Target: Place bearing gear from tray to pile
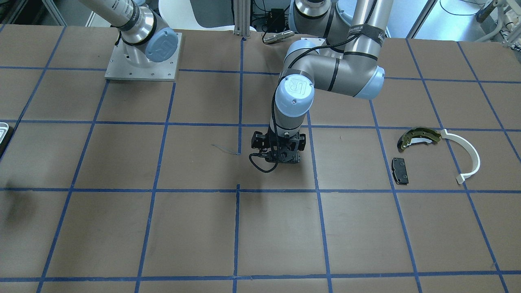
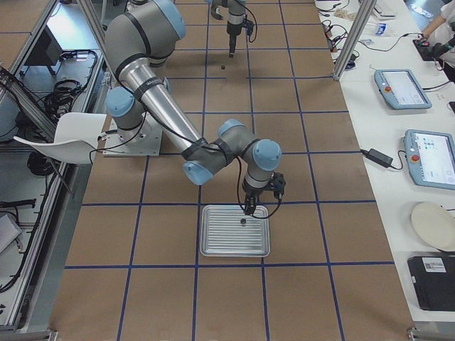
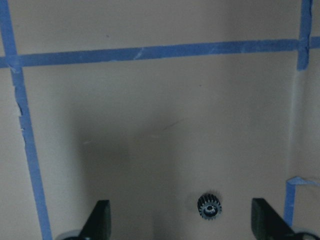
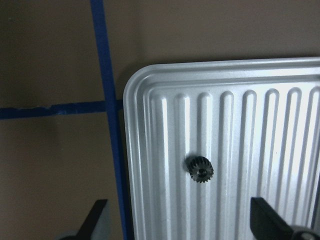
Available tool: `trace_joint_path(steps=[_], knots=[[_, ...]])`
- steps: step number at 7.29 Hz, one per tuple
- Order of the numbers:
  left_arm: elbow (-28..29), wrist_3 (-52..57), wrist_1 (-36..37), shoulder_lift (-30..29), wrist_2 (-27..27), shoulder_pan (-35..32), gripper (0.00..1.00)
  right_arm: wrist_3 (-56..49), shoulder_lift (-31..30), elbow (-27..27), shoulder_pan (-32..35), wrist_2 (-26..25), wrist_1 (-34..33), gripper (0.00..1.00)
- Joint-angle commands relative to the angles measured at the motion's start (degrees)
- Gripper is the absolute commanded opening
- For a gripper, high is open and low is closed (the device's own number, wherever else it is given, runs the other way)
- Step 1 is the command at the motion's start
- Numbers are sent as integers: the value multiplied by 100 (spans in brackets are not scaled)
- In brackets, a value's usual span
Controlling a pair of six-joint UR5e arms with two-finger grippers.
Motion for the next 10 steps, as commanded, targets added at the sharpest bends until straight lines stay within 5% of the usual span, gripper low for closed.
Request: trace_joint_path(steps=[1, 3, 7, 10], knots=[[-40, -325, 302, -302, -6, -216, 91, -81, 199, 76, -108, 14, -90, 90], [-66, -406, 295, -339, 11, -323, 86, -683, 435, 209, -125, -56, -837, 88], [-250, -389, 198, -216, 55, -331, 64, -740, 419, 218, -125, -92, -795, 59], [-225, -371, 215, -250, 38, -323, 55, -819, 410, 227, -178, -92, -768, 55]])
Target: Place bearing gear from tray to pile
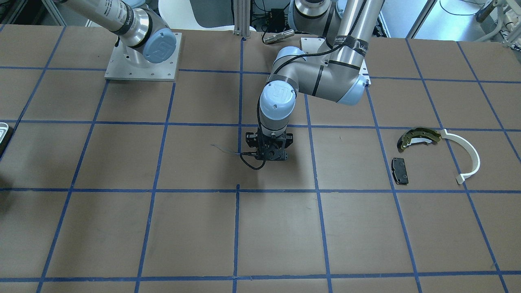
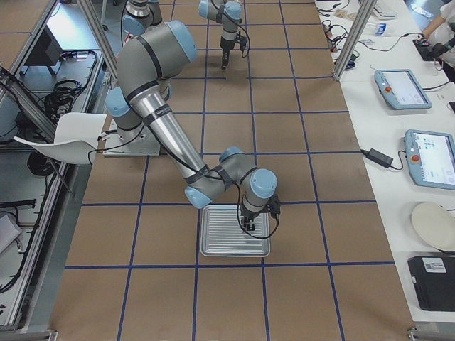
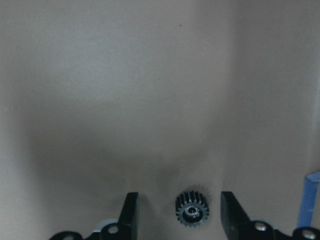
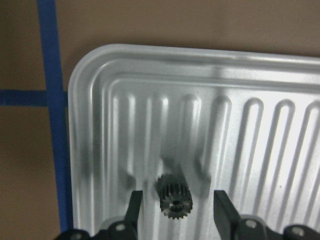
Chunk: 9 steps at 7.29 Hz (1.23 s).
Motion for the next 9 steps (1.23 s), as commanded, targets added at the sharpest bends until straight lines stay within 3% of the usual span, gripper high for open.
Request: trace_joint_path(steps=[1, 2, 4, 5, 6, 7, 8, 9], knots=[[21, 2, 9, -40, -5, 1, 39, -55, 25, 3, -23, 8, -2, 55], [12, 20, 0, -66, 4, 1, 0, -47, 25, 3, -23, 8, 7, 54], [73, 64, -78, 100, 13, 62, 0, -47, 25, 3, -23, 8, -2, 40], [248, 238, -218, 162, 65, 106, 0, -47, 25, 3, -23, 8, 7, 25], [754, 823, -1116, 302, 492, 359, 0, -47, 25, 20, -23, 8, 24, 15], [1455, 976, -2090, 390, 583, 823, 0, -29, -27, 82, -23, -18, 33, 10], [1897, 1561, -2544, 408, 645, 1428, 0, 49, -123, 82, -14, -323, 86, 8], [1945, 2263, -2583, 409, 854, 2043, 0, 120, -507, 100, 82, -352, 321, 8]])
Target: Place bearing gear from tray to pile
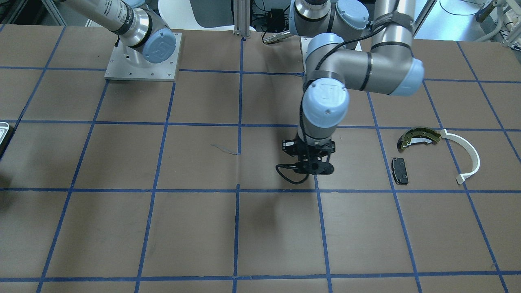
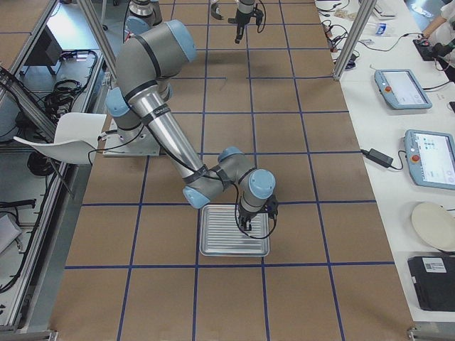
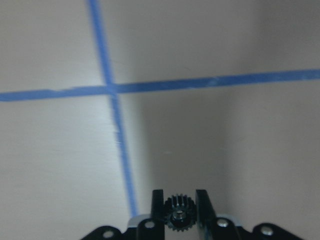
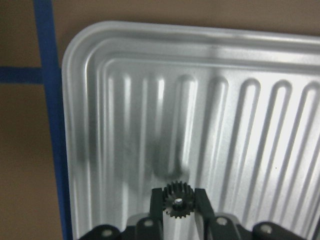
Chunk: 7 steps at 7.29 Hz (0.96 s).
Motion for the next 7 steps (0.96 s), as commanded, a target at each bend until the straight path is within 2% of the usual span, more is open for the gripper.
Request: trace_joint_path(steps=[1, 2, 3, 4, 6, 7], knots=[[205, 1610, -233, -30, 662, 1337, 0, 264, -831, 47, 330, -72, 836, 3], [65, 2132, -189, -117, 693, 2091, 0, 936, -1245, 65, 959, -71, 1495, 3], [-67, 2885, 299, -170, 676, 2838, 0, 1656, -1693, 82, 1705, 111, 2181, 3], [-224, 3659, 695, -240, 676, 3220, 0, 2847, -1924, 91, 2643, 409, 2414, 2], [-855, 4288, 1862, -407, 658, 3635, 0, 5183, -1830, 91, 4866, 588, 2373, 0], [-1033, 4551, 2286, -495, 658, 3732, 0, 6067, -1603, 65, 5781, 762, 2076, 0]])
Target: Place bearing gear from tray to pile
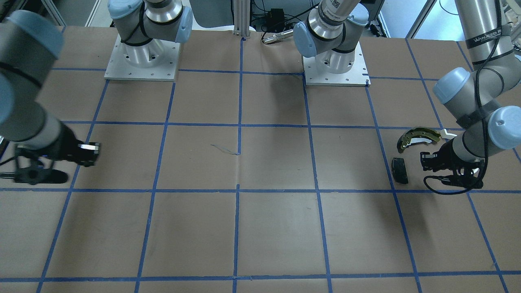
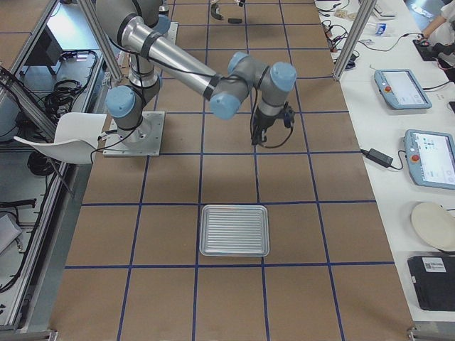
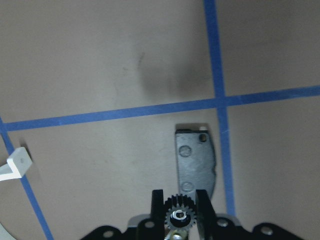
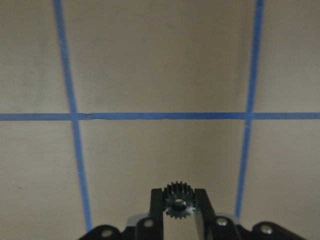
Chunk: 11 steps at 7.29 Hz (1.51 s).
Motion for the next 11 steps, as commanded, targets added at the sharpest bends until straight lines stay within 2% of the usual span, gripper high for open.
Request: trace_joint_path(steps=[1, 3, 4, 5, 6, 7, 8, 9, 11], knots=[[-369, 389, 703, -190, -22, 212, 0, 1911, 495, 7, 2026, 200, -778, 0], [-413, 451, 695, -217, -31, 378, 0, 2966, 1067, -20, 3241, 540, -1264, 0], [-466, 469, 686, -217, -31, 405, 17, 3407, 1356, -54, 3647, 612, -1562, 0], [-527, 486, 678, -191, -23, 405, 45, 3490, 1568, -20, 3895, 613, -1966, 0], [-571, 460, 678, -156, -66, 396, 88, 3482, 1701, -37, 3932, 622, -2074, 1], [-563, 460, 651, -86, -84, 344, 100, 3482, 1711, -28, 3932, 622, -2188, 5], [-528, 460, 643, -33, -93, 291, 100, 3473, 1720, -20, 3932, 613, -2198, 38], [-458, 373, 634, 89, -267, 143, 100, 3447, 1737, -28, 3924, 604, -2268, 99], [-221, -284, 390, 256, -321, -453, 100, 3315, 1650, -194, 3548, 535, -2234, 100]])
